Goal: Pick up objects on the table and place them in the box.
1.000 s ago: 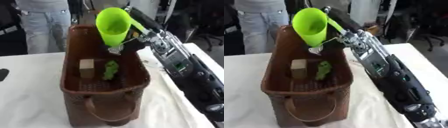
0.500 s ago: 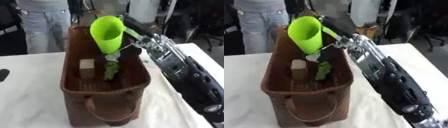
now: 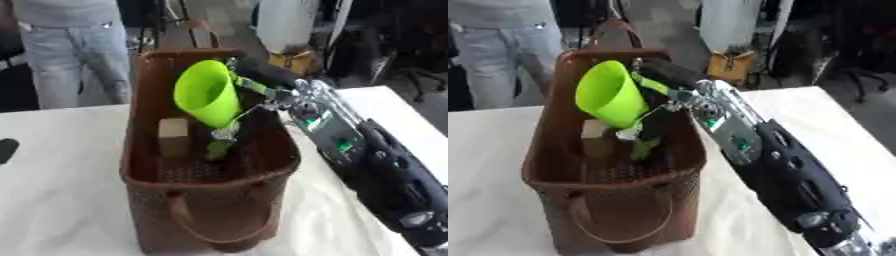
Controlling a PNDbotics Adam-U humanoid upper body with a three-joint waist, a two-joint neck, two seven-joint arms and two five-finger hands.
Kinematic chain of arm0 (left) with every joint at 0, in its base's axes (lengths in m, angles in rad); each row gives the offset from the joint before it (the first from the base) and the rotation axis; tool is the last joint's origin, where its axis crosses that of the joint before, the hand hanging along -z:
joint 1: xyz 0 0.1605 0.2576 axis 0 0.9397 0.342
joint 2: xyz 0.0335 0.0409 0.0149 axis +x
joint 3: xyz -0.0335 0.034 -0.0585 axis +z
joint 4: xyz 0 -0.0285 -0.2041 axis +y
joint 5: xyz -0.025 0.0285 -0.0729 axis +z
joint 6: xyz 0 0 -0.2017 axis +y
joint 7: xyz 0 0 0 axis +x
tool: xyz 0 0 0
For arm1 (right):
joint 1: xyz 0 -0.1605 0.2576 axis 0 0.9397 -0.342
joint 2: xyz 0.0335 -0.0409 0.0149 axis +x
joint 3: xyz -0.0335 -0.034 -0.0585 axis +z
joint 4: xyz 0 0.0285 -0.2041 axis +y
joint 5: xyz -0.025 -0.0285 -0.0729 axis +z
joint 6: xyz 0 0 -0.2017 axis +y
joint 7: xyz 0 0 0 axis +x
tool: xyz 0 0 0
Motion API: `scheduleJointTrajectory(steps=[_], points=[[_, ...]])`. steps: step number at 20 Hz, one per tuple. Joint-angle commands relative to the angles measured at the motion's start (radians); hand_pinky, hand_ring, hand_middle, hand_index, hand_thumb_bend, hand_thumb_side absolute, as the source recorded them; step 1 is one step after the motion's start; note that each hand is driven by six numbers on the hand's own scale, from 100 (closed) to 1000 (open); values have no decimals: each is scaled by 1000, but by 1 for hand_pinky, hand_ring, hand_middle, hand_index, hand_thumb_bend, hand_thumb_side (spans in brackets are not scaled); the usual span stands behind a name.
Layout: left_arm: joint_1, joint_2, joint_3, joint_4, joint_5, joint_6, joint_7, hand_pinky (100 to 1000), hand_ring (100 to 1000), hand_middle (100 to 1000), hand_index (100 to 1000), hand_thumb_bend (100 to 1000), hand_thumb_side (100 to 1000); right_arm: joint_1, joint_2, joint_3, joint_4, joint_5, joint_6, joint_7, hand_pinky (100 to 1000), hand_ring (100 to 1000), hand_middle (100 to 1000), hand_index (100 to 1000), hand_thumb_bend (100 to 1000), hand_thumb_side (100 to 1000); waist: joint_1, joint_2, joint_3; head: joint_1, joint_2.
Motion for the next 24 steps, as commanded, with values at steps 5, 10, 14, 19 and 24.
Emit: scheduleJointTrajectory(steps=[5, 10, 14, 19, 24], points=[[-17, 22, 3, -13, 4, 0, -1, 674, 633, 655, 793, 721, 516, -13, -8, -19, 7, 45, -27, 31, 530, 653, 758, 815, 635, 633, 2, -14, -1, 0, -6], [-17, 23, 3, -13, 4, 0, -1, 674, 633, 655, 793, 720, 516, -13, -9, -22, 9, 57, -36, 51, 624, 735, 836, 876, 667, 658, 2, -14, 0, -1, -7], [-17, 22, 3, -13, 5, 0, -1, 674, 633, 656, 793, 721, 517, -12, -10, -24, 8, 71, -42, 72, 694, 785, 879, 910, 689, 668, 2, -15, 0, -2, -7], [-17, 23, 3, -13, 5, 0, -1, 674, 633, 656, 793, 720, 516, -12, -10, -28, 6, 79, -49, 91, 719, 795, 885, 920, 694, 672, 2, -15, 0, -1, -9], [-17, 23, 3, -13, 5, 0, -1, 674, 633, 655, 793, 720, 517, -9, -13, -35, -5, 75, -46, 83, 708, 788, 875, 916, 687, 669, 3, -15, -2, 0, -11]])
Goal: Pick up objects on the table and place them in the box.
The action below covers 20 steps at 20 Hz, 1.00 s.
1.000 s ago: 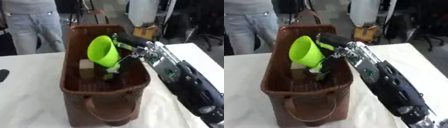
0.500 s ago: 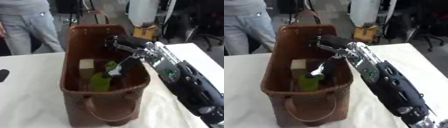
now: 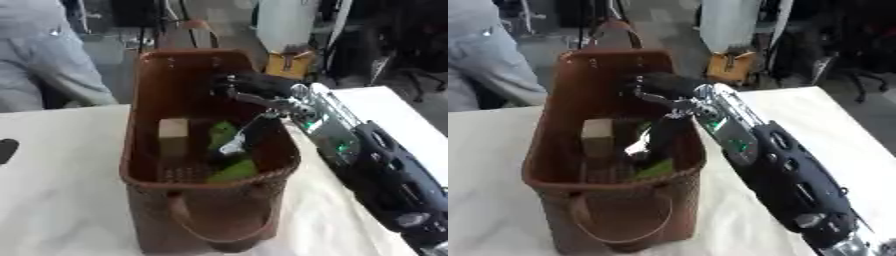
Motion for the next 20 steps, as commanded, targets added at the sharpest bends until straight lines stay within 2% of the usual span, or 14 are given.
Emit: scheduleJointTrajectory(steps=[1, 8, 9, 12, 15, 20], points=[[-16, 23, 3, -13, 5, -1, 0, 674, 633, 655, 793, 721, 518, -13, -15, -20, -24, 0, 4, -9, 701, 783, 867, 911, 683, 665, 3, -14, -2, 1, -11], [-15, 24, 5, -13, 4, 0, 1, 674, 633, 655, 793, 719, 518, 4, -32, -63, -109, -40, 57, -91, 647, 741, 822, 881, 667, 632, 5, -14, -9, 5, -14], [-14, 23, 6, -13, 4, 0, 1, 674, 633, 655, 793, 719, 521, 7, -33, -75, -123, -49, 67, -107, 585, 692, 773, 844, 660, 603, 6, -14, -11, 6, -14], [-12, 23, 8, -13, 4, 1, 4, 674, 633, 656, 793, 719, 522, 37, -50, -129, -196, -119, 117, -197, 570, 679, 760, 836, 658, 591, 8, -14, -17, 11, -16], [-12, 23, 8, -13, 3, 1, 4, 674, 634, 656, 793, 716, 529, 50, -60, -145, -224, -153, 148, -223, 546, 659, 740, 822, 656, 575, 8, -14, -19, 13, -16], [-8, 24, 12, -11, 1, 2, 8, 674, 633, 656, 793, 715, 531, 117, -116, -199, -267, -199, 181, -251, 531, 647, 725, 815, 640, 567, 8, -11, -29, 28, -17]])
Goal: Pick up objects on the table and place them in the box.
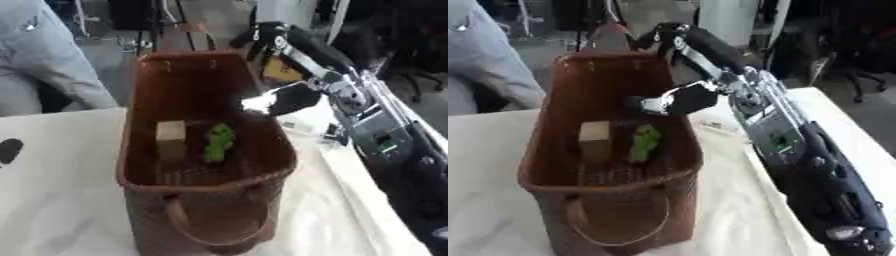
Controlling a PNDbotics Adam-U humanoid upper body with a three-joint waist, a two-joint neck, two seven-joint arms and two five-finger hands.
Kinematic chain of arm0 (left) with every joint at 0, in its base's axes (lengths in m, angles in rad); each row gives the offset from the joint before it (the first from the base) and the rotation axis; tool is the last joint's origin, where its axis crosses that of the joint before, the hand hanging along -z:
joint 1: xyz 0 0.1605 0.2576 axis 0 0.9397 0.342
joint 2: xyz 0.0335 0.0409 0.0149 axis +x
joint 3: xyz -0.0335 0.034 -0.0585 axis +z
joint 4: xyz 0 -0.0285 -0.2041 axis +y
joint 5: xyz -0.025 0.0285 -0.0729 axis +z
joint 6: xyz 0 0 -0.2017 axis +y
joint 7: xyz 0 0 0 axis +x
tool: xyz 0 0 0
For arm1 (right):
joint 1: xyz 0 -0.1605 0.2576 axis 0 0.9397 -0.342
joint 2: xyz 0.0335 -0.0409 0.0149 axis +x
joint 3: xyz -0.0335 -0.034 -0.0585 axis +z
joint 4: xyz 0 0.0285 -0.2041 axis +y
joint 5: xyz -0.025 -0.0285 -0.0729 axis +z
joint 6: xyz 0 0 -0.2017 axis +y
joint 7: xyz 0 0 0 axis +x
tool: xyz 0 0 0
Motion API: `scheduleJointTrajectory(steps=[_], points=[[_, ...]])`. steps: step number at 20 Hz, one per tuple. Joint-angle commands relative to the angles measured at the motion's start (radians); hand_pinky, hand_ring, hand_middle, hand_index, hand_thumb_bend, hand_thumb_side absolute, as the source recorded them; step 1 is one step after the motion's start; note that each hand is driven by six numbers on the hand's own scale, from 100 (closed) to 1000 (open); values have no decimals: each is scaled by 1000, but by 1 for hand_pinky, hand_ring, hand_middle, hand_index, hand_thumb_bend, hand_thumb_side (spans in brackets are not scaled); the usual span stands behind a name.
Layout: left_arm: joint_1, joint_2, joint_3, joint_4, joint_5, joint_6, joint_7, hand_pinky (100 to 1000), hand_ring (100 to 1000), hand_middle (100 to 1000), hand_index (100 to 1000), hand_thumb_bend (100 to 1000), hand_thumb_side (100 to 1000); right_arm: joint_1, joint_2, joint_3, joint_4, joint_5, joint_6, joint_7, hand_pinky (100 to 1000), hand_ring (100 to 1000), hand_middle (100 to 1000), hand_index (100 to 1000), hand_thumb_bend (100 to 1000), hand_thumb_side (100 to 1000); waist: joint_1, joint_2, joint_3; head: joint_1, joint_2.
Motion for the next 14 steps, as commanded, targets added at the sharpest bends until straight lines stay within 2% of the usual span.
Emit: scheduleJointTrajectory(steps=[1, 9, 14], points=[[-8, 23, 12, -11, 1, 0, 5, 674, 633, 656, 793, 716, 532, 21, -62, -45, -42, -32, 17, -10, 529, 646, 725, 815, 638, 566, 1, -9, -4, 12, -9], [-11, 18, 11, -9, -1, 2, 3, 674, 634, 658, 794, 715, 537, 147, -132, -122, -111, -70, 42, -50, 512, 631, 708, 810, 622, 551, 2, -1, -16, 34, -14], [-11, 18, 10, -8, -2, 3, 1, 674, 634, 659, 794, 716, 533, 223, -152, -164, -136, -97, 52, -76, 498, 623, 700, 804, 639, 537, 4, 1, -20, 42, -19]])
